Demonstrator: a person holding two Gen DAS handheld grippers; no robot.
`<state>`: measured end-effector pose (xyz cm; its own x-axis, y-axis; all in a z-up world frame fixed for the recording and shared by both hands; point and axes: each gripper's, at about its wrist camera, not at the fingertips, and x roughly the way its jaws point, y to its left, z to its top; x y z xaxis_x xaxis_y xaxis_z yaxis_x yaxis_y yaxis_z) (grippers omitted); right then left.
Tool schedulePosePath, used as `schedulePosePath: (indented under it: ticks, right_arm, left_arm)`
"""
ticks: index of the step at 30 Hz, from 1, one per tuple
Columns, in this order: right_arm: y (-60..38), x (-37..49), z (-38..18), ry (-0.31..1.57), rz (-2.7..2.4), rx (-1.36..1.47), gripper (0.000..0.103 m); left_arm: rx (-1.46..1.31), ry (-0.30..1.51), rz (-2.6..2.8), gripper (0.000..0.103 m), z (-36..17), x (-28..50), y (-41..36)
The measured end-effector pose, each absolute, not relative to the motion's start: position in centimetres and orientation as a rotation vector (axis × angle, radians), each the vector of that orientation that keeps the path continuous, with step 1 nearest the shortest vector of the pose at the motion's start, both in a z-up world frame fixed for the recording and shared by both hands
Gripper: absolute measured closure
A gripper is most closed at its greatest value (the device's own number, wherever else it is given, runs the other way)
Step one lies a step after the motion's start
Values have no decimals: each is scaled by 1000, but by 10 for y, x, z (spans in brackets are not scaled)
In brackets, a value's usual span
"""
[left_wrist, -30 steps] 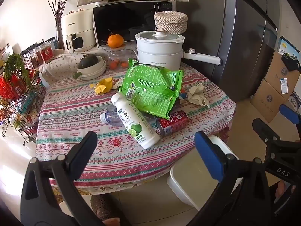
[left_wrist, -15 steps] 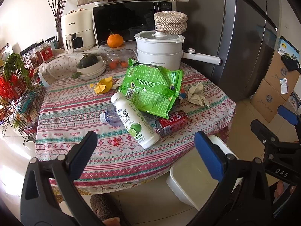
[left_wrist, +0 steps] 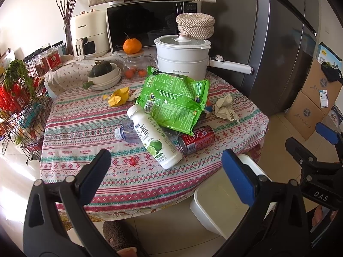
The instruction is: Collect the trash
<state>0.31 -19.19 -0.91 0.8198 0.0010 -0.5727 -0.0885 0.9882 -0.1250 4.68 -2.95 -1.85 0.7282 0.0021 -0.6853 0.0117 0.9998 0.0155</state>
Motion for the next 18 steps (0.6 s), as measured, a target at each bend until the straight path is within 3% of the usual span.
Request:
schedulePosePath:
  ticks: [18]
  right_arm:
    - [-194, 3, -9, 618, 55, -136, 0]
  left_arm:
    - [0, 750, -10, 1, -22, 49, -24]
